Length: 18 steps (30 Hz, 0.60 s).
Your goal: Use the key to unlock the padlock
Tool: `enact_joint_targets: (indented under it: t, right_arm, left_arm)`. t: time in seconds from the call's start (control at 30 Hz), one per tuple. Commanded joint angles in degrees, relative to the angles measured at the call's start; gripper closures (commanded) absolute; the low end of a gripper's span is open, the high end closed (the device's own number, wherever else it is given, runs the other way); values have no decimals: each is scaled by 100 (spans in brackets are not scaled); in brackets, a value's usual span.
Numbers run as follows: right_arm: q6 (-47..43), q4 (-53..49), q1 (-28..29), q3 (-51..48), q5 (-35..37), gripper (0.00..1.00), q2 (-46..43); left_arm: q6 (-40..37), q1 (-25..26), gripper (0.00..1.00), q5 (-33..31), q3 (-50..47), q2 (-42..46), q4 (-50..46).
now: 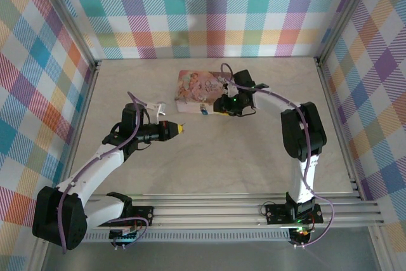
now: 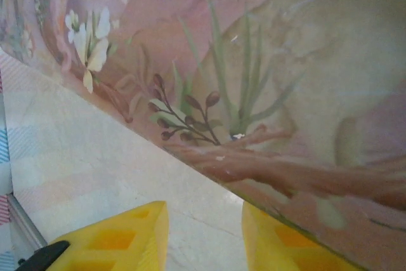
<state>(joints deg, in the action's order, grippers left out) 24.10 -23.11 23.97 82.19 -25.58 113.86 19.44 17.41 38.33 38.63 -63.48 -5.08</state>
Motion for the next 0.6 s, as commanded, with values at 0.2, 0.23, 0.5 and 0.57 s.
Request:
enact_joint_targets:
  t: [0.2,0.23,0.5,0.57]
  right_arm:
    - [-118,885,1103,-749,2438,47,-569]
    - [-67,964,1250,-768,2736,45,-553]
    - [564,438,1653,206,3901,38,323]
    - [657,382,1687,370,4153,38,448]
  left_arm:
    - [50,-62,100,-290,-54,-5,-160]
    - [64,-62,100,-299,-29,-1,-205]
    - [-151,-119,100,-241,70,-65,-557]
    - [-160,-132,100,-204,74,-92,-541]
